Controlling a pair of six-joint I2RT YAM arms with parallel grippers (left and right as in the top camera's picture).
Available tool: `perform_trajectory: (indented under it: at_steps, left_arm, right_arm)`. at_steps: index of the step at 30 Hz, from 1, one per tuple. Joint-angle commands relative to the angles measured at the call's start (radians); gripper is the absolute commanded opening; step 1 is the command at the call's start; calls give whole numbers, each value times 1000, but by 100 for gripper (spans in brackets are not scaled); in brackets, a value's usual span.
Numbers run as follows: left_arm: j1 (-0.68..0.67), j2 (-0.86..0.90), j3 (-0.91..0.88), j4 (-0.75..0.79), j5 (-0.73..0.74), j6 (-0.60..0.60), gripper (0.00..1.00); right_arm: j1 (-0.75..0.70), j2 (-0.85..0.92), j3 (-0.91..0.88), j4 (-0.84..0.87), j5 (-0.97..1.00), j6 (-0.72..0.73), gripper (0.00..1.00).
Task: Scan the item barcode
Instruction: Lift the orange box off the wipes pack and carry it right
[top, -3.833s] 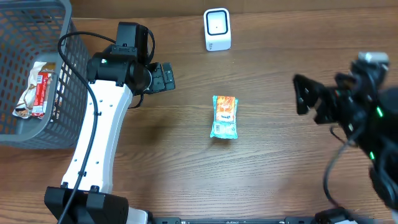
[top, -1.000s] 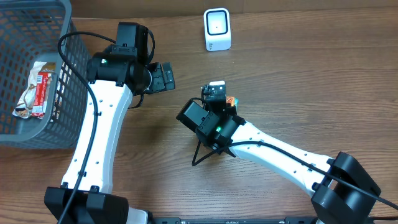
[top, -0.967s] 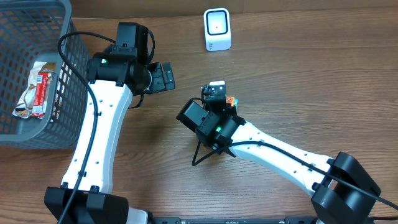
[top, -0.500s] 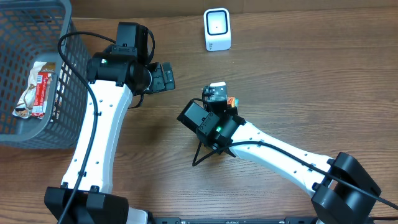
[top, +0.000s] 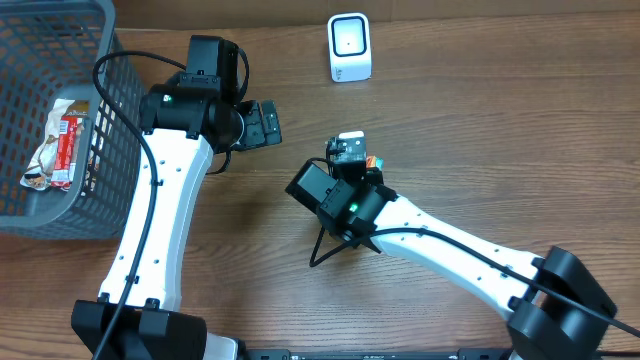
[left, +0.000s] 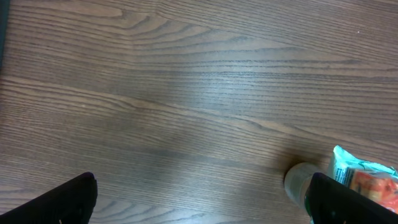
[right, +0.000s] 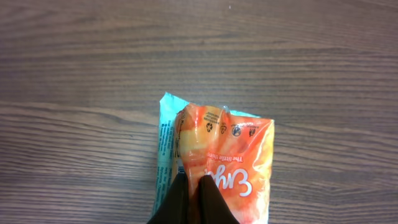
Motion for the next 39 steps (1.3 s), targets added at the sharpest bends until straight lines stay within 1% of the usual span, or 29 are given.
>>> perform_trajectory:
  at_steps: [1, 4, 7, 11, 18, 21, 24, 27, 34, 39]
  left_arm:
    - [0, -4, 11, 1, -13, -3, 100]
    - [0, -4, 11, 1, -13, -3, 100]
    - [0, -4, 11, 1, -13, -3, 100]
    - [0, -4, 11, 1, -13, -3, 100]
    - [0, -4, 11, 1, -13, -3, 100]
    - [0, -4, 11, 1, -13, -3, 100]
    - [0, -4, 11, 1, -13, -3, 100]
    - [0, -4, 11, 1, -13, -3, 100]
    - [0, -4, 11, 1, -13, -3, 100]
    - [0, -4, 11, 1, -13, -3, 100]
  right_arm:
    - [-16, -113, 39, -2, -6, 0, 4]
    - [-43, -182, 39, -11, -55, -13, 4]
    - [-99, -238, 39, -21, -164, -56, 4]
    - [-231, -275, 39, -48, -402, -126, 4]
    - [-534, -271, 20, -86, -921, -327, 4]
    - [-638, -271, -14, -89, -1067, -380, 4]
    - [-713, -271, -69, -77, -1143, -403, 4]
    - [-765, -271, -155, -15, -1173, -406, 4]
    - [-828, -271, -404, 309, -1305, -385, 4]
    - [-859, -271, -515, 450, -1311, -344, 4]
